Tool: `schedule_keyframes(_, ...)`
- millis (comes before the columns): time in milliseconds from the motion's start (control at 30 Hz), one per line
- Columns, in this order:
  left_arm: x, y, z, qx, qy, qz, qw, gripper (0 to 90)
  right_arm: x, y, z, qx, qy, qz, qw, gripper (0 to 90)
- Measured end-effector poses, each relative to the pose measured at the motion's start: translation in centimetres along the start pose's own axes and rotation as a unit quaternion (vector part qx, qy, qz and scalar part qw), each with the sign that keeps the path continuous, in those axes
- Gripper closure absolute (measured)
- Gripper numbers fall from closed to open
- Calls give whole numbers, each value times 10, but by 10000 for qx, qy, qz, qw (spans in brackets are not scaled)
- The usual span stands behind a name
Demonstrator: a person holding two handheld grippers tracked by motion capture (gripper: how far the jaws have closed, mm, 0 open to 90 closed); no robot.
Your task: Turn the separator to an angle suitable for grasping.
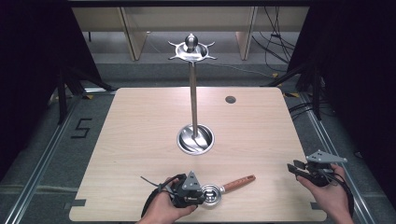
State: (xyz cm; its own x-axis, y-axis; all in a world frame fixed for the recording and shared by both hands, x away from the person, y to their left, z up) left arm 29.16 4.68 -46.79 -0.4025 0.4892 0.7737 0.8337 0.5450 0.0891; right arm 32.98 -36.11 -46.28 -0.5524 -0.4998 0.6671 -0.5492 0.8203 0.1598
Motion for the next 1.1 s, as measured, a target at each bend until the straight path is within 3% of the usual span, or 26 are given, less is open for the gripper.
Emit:
schedule_keyframes(33, 0, 0, 0, 0, 0, 0, 10000, 802, 0, 0, 0, 0, 0, 0, 10000, 656)
schedule_keyframes(67, 0, -2, -5, -43, -36, 27, 10000, 802, -1, -5, 0, 379, -27, 83, 9992, 649)
schedule_keyframes(100, -1, -3, -11, -133, -53, 36, 9999, 828, -2, -3, -1, 238, -5, 15, 9997, 643)
schedule_keyframes(133, -2, -6, -17, -139, -53, 85, 9999, 853, -2, -2, -1, 247, -58, 81, 9996, 640)
schedule_keyframes(167, -6, -10, -26, -168, -3, 148, 9998, 882, -2, 2, -2, 47, -42, 61, 10000, 638)
schedule_keyframes(200, -14, -21, -38, 15, -50, 260, 9996, 892, -2, 1, -1, 77, 8, 63, 10000, 636)
schedule_keyframes(233, -14, -21, -38, 15, -50, 260, 9996, 893, -2, 1, -1, 77, 8, 63, 10000, 636)
schedule_keyframes(267, -24, -31, -50, -131, 11, 373, 9992, 893, -2, -1, 0, 127, -9, 21, 9999, 636)
schedule_keyframes(300, -24, -31, -50, -131, 11, 373, 9992, 893, -2, -2, 0, 86, -1, -36, 10000, 636)
schedule_keyframes(333, -36, -43, -61, -275, 234, 474, 9982, 893, -2, -1, 1, -42, -9, 0, 10000, 636)
schedule_keyframes(400, -52, -54, -69, -229, 349, 514, 9978, 894, -3, -4, 2, 160, -90, 82, 9998, 636)
schedule_keyframes(467, -59, -56, -73, -319, 474, 520, 9970, 894, -4, -3, 3, 67, -131, 16, 9999, 635)
schedule_keyframes(500, -71, -57, -82, -547, 697, 452, 9950, 893, -4, -4, 3, 179, -153, 65, 9997, 635)
schedule_keyframes(533, -77, -57, -85, -500, 744, 416, 9951, 894, -4, -4, 2, 171, -150, 53, 9997, 634)
schedule_keyframes(567, -82, -57, -88, -446, 807, 415, 9949, 894, -3, 1, 2, -131, -92, -13, 9999, 633)
schedule_keyframes(600, -86, -56, -91, -390, 881, 411, 9945, 894, -3, 0, 1, -27, -112, -2, 9999, 632)
schedule_keyframes(633, -90, -55, -93, -345, 940, 363, 9943, 894, -5, -4, 2, 243, -130, -12, 9996, 631)
schedule_keyframes(667, -90, -55, -93, -345, 940, 363, 9943, 894, -5, -2, 3, 157, -85, -18, 9998, 630)
schedule_keyframes(700, -97, -54, -95, -140, 1107, 345, 9932, 894, -4, -1, 3, 80, -77, -13, 9999, 629)
schedule_keyframes(833, -104, -47, -99, -222, 1138, 211, 9930, 895, -4, -1, 1, 85, -62, -19, 9999, 627)
schedule_keyframes(967, -111, -39, -103, -115, 1228, 138, 9923, 895, -3, 1, 1, -20, 56, -94, 9999, 626)
schedule_keyframes(1100, -114, -36, -107, -11, 1212, 88, 9926, 895, -3, 0, 1, 70, 32, -69, 9999, 626)
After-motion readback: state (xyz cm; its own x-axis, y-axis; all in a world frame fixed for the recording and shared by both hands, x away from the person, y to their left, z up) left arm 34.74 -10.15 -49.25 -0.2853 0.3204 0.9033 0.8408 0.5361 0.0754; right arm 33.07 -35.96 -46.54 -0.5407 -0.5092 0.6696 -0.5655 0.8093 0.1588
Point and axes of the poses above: each handheld gripper's, and its own axes: x roughly backward along the jaws, z roughly out of its underside, y roughly to its left, the point moved 1 cm from there along -x, roughly forward along the jaws, and after that the axes turned 12 degrees about -z, right-handed, at the moved point
